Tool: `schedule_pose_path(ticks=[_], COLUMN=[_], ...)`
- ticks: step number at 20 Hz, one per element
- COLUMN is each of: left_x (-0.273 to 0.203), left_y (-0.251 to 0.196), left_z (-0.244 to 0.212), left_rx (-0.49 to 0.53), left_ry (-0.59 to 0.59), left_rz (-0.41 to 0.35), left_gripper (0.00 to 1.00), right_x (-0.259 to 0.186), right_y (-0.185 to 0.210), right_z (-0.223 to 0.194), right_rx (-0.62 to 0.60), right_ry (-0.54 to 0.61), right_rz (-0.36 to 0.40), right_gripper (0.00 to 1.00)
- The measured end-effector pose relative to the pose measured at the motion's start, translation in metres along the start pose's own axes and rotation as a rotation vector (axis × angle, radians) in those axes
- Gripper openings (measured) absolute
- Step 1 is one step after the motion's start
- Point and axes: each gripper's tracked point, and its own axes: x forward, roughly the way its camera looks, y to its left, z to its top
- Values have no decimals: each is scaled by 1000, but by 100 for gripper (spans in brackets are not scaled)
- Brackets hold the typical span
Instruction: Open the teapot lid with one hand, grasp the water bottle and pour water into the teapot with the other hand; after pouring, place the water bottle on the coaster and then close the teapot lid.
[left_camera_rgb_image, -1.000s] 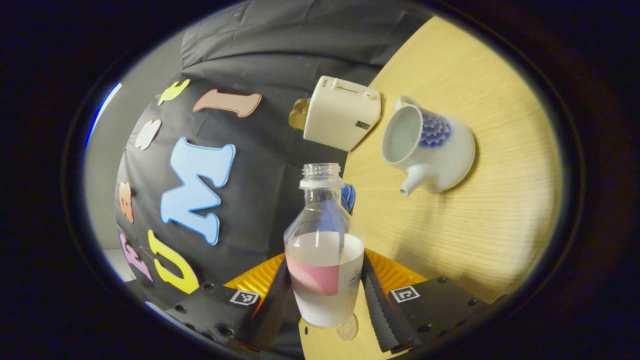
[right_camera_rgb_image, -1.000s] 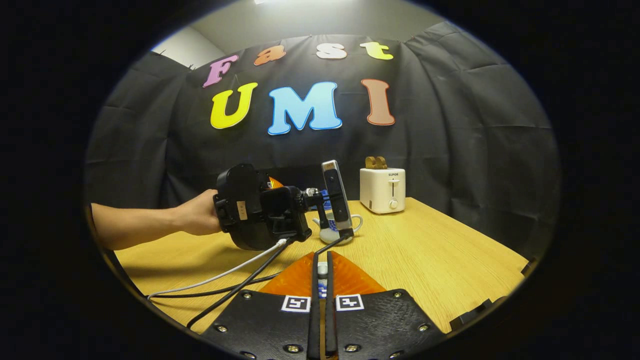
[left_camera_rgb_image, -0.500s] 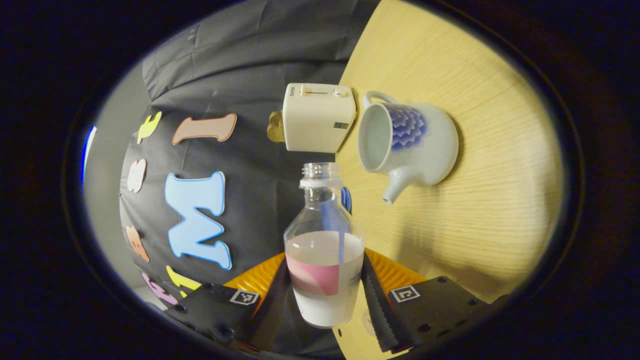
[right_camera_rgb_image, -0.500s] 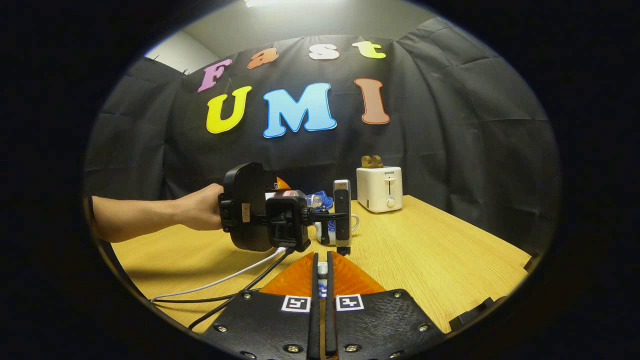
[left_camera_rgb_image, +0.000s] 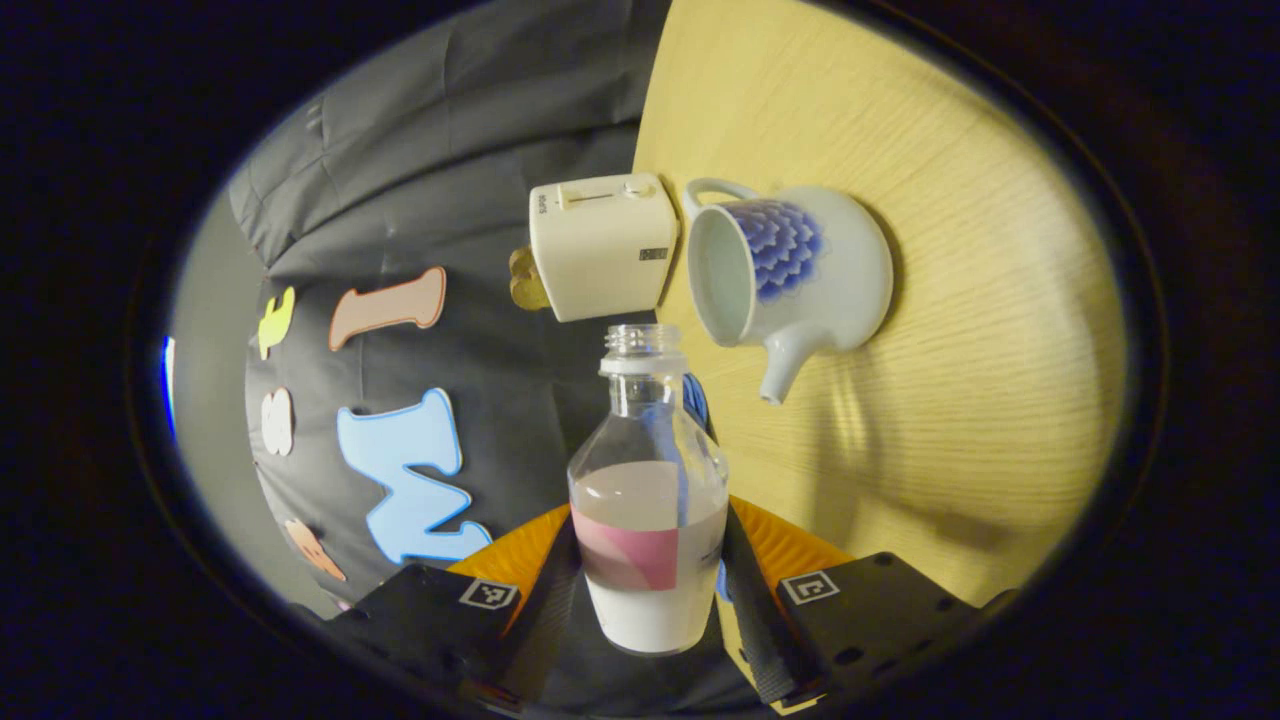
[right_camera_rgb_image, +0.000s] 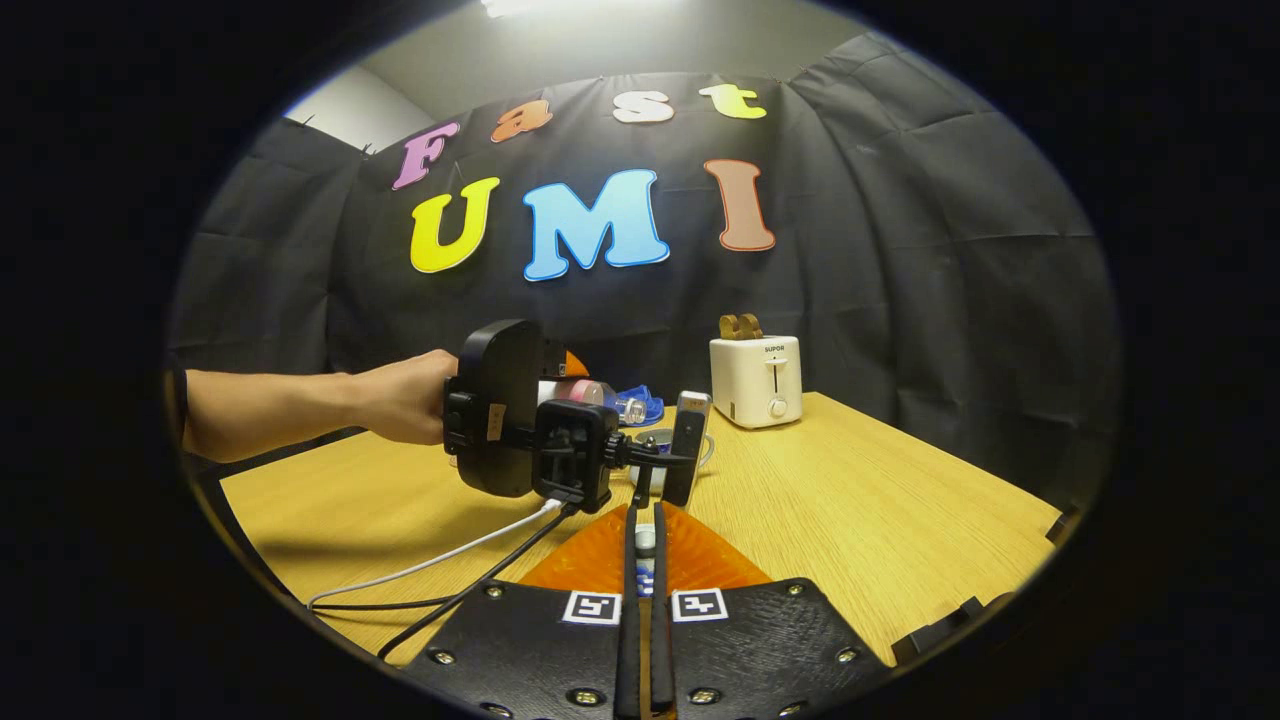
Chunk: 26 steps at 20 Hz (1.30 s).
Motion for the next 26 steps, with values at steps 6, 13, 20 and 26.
schedule_pose_path(ticks=[6, 13, 20, 26], left_x=[0, 2, 2, 0], left_y=[2, 5, 14, 18], left_z=[1, 0, 3, 6], left_rx=[88, 157, 239, 274], left_ry=[10, 14, 6, 10], left_rz=[-15, -11, 4, 11], left_gripper=[87, 87, 87, 87], right_x=[-1, -2, -3, -3], right_y=[-1, -2, -5, -1], right_z=[3, 2, 2, 4], right_rx=[18, 16, 19, 9], right_ry=[-1, 1, -2, -11], right_rz=[-1, -2, -5, 5], right_gripper=[4, 4, 4, 4])
